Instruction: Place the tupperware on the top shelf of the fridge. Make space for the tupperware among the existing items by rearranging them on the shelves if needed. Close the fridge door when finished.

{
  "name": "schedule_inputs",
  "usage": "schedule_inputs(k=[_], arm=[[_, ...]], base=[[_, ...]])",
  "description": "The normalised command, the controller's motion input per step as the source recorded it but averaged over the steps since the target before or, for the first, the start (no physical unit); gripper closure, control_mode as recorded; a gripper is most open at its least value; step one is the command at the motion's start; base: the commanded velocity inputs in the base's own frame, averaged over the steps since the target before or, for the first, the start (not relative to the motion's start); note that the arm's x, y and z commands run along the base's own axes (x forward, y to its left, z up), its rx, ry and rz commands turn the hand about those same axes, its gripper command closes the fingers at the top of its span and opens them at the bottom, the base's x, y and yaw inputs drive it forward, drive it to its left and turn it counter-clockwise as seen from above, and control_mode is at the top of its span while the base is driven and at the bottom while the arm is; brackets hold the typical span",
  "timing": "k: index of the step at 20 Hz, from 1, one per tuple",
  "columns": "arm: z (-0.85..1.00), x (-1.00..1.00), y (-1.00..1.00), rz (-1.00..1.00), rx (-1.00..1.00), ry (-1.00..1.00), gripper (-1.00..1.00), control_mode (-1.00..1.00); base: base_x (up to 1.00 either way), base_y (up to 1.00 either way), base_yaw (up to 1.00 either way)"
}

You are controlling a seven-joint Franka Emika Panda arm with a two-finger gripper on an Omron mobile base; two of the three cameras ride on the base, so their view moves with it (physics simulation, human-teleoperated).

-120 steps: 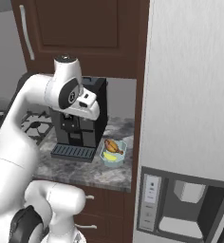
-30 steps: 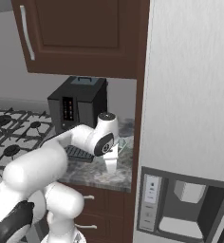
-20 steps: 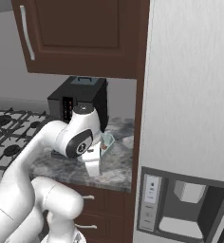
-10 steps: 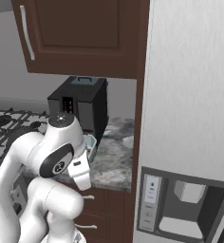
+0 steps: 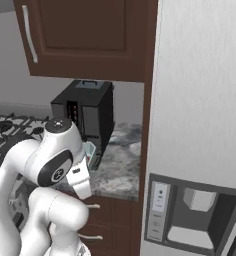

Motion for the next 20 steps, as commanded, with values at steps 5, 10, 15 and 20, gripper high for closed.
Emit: schedule_inputs(k=[5,10,15,20], arm=[[0.0,0.0,0.0,0.0,0.0,0.0,1.0,1.0],[0.0,0.0,0.0,0.0,0.0,0.0,1.0,1.0],[0.0,0.0,0.0,0.0,0.0,0.0,1.0,1.0],[0.0,0.0,0.0,0.0,0.0,0.0,1.0,1.0]], base=[[-0.9,-0.02,-0.03],[-0.63,-0.36,-0.15],[-0.15,-0.64,-0.2],[0.0,-0.85,-0.13]])
